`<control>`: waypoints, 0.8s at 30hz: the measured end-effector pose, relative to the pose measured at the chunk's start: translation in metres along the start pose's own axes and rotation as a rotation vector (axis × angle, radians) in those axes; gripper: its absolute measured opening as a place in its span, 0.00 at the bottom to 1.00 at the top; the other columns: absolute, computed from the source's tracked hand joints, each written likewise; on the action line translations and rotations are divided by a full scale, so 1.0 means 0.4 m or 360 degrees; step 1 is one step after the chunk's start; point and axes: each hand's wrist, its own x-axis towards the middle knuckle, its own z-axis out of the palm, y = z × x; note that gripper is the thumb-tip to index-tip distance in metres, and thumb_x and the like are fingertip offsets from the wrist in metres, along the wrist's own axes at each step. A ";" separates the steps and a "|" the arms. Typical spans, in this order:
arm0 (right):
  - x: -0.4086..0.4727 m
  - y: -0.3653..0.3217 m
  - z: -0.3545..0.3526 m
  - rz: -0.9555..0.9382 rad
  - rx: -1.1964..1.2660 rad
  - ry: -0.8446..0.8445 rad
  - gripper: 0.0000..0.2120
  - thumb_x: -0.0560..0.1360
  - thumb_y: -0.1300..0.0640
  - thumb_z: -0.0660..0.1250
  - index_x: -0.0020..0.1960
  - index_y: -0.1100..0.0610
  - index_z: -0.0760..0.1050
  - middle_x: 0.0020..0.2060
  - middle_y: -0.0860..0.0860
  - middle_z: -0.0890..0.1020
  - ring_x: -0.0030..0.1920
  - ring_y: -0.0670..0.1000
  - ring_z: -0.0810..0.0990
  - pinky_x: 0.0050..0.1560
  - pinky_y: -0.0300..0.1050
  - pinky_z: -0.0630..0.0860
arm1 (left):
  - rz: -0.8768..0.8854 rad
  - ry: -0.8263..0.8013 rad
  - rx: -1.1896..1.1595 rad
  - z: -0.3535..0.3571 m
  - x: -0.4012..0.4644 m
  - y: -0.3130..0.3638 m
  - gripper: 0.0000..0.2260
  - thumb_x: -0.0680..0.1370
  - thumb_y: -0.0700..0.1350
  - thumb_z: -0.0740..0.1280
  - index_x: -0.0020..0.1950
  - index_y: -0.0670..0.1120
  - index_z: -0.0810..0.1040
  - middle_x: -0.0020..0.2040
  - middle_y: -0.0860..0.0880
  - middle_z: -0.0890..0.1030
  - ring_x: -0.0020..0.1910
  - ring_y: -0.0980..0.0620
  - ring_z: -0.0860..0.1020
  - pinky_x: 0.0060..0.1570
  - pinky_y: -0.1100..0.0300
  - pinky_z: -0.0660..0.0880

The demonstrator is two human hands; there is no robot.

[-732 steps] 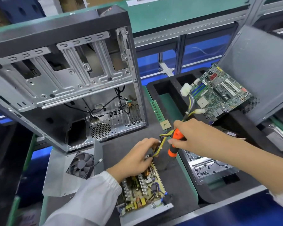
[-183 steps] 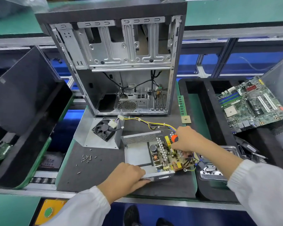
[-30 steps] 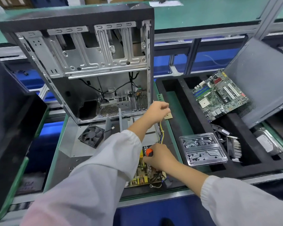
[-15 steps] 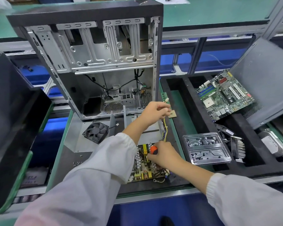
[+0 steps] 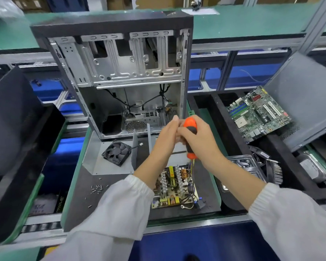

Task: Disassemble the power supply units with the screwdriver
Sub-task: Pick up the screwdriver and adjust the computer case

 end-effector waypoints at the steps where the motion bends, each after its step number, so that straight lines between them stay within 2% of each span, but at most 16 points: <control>1: 0.003 -0.018 0.012 0.0029 0.0017 -0.0044 0.04 0.74 0.60 0.66 0.47 0.57 0.72 0.35 0.50 0.75 0.35 0.47 0.75 0.40 0.47 0.77 | -0.0033 -0.0007 -0.0065 -0.013 -0.025 0.003 0.21 0.84 0.57 0.50 0.59 0.47 0.78 0.54 0.45 0.83 0.49 0.49 0.81 0.49 0.57 0.78; 4: 0.006 -0.074 0.065 0.0022 -0.0052 -0.0254 0.10 0.75 0.60 0.63 0.55 0.60 0.68 0.43 0.57 0.76 0.42 0.52 0.76 0.49 0.54 0.76 | -0.0056 0.0023 -0.0172 -0.061 -0.102 -0.002 0.25 0.77 0.67 0.50 0.62 0.54 0.75 0.53 0.52 0.84 0.46 0.54 0.84 0.49 0.54 0.80; 6: -0.007 -0.105 0.116 -0.0123 -0.0256 -0.0431 0.10 0.77 0.57 0.63 0.56 0.58 0.68 0.45 0.59 0.77 0.44 0.53 0.76 0.49 0.51 0.75 | -0.0017 0.0096 -0.0260 -0.110 -0.151 -0.008 0.31 0.73 0.70 0.51 0.64 0.51 0.75 0.50 0.50 0.85 0.43 0.53 0.83 0.45 0.55 0.79; 8: -0.031 -0.127 0.173 -0.0239 -0.0329 -0.0584 0.10 0.77 0.54 0.65 0.54 0.57 0.68 0.43 0.57 0.76 0.43 0.53 0.75 0.45 0.48 0.72 | 0.0030 0.0183 -0.0369 -0.166 -0.194 -0.003 0.34 0.72 0.72 0.53 0.64 0.50 0.76 0.52 0.50 0.85 0.47 0.52 0.82 0.50 0.51 0.79; 10: -0.062 -0.145 0.229 -0.0366 -0.0361 -0.0682 0.08 0.77 0.55 0.66 0.53 0.56 0.69 0.44 0.54 0.75 0.45 0.52 0.74 0.46 0.47 0.70 | 0.0041 0.0287 -0.0414 -0.219 -0.230 0.004 0.35 0.69 0.73 0.57 0.65 0.50 0.76 0.57 0.50 0.83 0.56 0.52 0.81 0.55 0.49 0.77; 13: -0.097 -0.169 0.312 -0.0587 -0.0482 -0.0754 0.11 0.76 0.62 0.66 0.57 0.57 0.72 0.51 0.55 0.74 0.54 0.53 0.73 0.56 0.50 0.71 | 0.0069 0.0479 -0.0438 -0.301 -0.282 0.007 0.30 0.67 0.71 0.66 0.62 0.54 0.77 0.57 0.50 0.83 0.59 0.51 0.80 0.57 0.51 0.77; 15: -0.127 -0.190 0.365 -0.0616 -0.0421 -0.0839 0.13 0.75 0.64 0.67 0.58 0.57 0.73 0.52 0.55 0.75 0.54 0.54 0.74 0.57 0.53 0.72 | 0.0102 0.0582 -0.0484 -0.353 -0.324 0.003 0.28 0.66 0.69 0.68 0.60 0.54 0.78 0.57 0.50 0.83 0.59 0.53 0.80 0.57 0.53 0.76; 18: -0.174 -0.200 0.440 -0.0607 -0.0198 -0.1017 0.14 0.74 0.67 0.67 0.57 0.58 0.73 0.51 0.56 0.77 0.52 0.54 0.77 0.56 0.55 0.74 | 0.0162 0.0676 -0.0567 -0.419 -0.392 0.002 0.31 0.67 0.70 0.68 0.58 0.47 0.79 0.52 0.49 0.82 0.57 0.52 0.79 0.56 0.54 0.73; 20: -0.191 -0.196 0.487 -0.0680 -0.0173 -0.1111 0.14 0.74 0.67 0.68 0.58 0.59 0.73 0.52 0.55 0.77 0.54 0.52 0.76 0.58 0.53 0.73 | 0.0178 0.0777 -0.0622 -0.451 -0.427 0.004 0.28 0.68 0.68 0.69 0.51 0.45 0.77 0.47 0.48 0.78 0.53 0.51 0.76 0.58 0.52 0.71; 22: -0.200 -0.193 0.522 -0.0713 -0.0131 -0.1226 0.14 0.74 0.65 0.68 0.58 0.56 0.73 0.53 0.52 0.77 0.55 0.50 0.76 0.58 0.50 0.73 | 0.0170 0.0880 -0.0653 -0.467 -0.455 0.010 0.23 0.70 0.65 0.69 0.44 0.44 0.74 0.43 0.47 0.73 0.49 0.50 0.73 0.54 0.53 0.70; 24: -0.203 -0.190 0.546 -0.0739 -0.0075 -0.1305 0.15 0.75 0.62 0.69 0.60 0.52 0.73 0.54 0.49 0.77 0.56 0.47 0.76 0.58 0.46 0.74 | 0.0191 0.0946 -0.0679 -0.480 -0.476 0.010 0.20 0.71 0.61 0.69 0.42 0.44 0.72 0.41 0.47 0.73 0.46 0.49 0.72 0.50 0.54 0.69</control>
